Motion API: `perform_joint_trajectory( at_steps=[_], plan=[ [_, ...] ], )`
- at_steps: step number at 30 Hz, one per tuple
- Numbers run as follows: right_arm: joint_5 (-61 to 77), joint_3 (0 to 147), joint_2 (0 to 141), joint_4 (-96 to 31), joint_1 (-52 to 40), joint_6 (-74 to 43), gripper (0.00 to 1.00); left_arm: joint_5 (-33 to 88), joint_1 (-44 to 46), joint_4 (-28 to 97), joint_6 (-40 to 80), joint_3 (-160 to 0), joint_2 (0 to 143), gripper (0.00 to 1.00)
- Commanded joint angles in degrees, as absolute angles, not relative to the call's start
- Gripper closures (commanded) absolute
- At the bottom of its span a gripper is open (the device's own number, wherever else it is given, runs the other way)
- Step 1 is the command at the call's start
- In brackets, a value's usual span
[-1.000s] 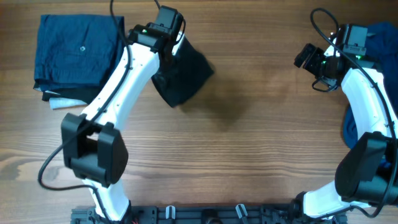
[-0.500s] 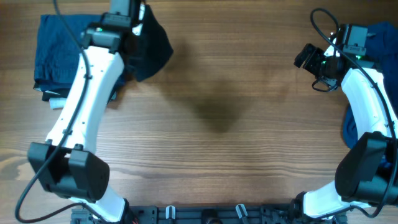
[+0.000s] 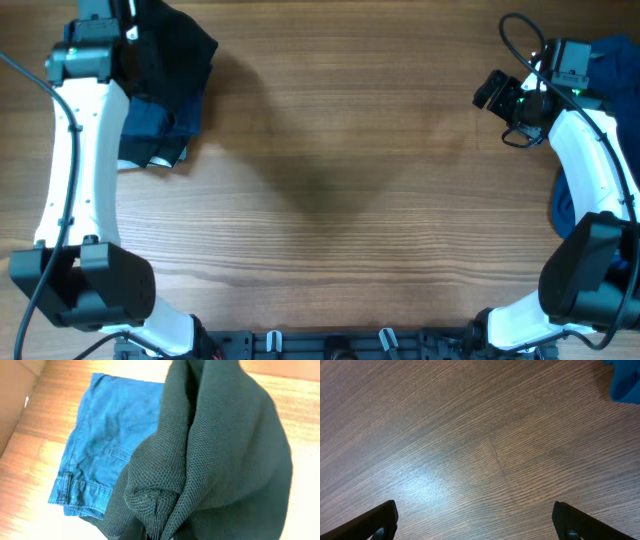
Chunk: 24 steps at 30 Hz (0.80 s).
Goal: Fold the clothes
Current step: 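Carry the black bundle left and place it on the navy stack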
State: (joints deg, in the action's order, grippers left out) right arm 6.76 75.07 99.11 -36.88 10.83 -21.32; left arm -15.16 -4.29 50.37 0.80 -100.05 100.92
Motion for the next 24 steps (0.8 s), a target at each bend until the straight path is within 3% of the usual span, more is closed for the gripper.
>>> perform_joint_trajectory(
  at_steps=[1,24],
  plan=[
    [5.56,75.42,99.15,-36.88,10.9,-21.17,0.01,-15.92,-6.85,49.23,6.76,-101.62,98.67,0.96],
    [5.56,75.42,99.15,-36.88,10.9,-21.15,0.0,-11.4,-21.15,51.07,8.19,-100.38,110.74,0.96]
  ],
)
